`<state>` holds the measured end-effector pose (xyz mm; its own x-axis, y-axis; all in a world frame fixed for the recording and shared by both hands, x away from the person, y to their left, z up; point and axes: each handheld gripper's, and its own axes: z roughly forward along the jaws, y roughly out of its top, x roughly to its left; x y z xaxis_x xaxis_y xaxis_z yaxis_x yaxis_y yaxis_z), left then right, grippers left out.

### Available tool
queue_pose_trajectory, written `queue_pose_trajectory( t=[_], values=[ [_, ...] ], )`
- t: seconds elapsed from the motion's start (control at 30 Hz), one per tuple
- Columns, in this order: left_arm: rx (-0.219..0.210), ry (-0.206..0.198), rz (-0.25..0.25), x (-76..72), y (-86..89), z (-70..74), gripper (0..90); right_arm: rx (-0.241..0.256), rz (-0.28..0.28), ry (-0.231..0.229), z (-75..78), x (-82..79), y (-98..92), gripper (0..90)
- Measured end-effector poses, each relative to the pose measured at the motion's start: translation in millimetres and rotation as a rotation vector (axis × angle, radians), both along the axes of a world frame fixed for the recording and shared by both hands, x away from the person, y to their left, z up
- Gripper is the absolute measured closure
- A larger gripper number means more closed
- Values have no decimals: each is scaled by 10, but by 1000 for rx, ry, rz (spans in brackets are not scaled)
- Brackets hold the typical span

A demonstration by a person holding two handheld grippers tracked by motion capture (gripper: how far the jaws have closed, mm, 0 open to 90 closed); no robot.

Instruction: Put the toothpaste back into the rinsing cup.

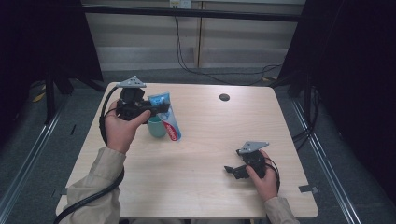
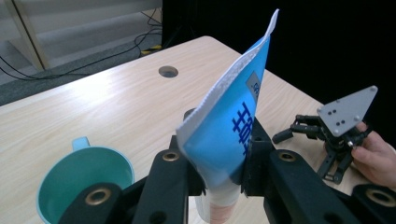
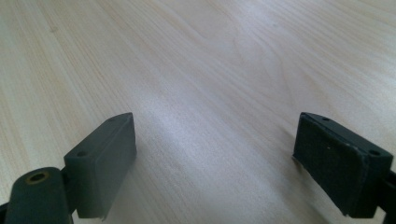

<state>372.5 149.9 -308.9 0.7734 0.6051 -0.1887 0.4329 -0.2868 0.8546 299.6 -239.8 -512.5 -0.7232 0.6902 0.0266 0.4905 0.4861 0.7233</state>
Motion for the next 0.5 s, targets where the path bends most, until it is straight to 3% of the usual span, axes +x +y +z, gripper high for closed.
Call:
queue_pose_trajectory(
  t=[0.5],
  values=[
    [-24,-1,50,153,55,99,756,0,1,-2,-1,1,0,124]
  ],
)
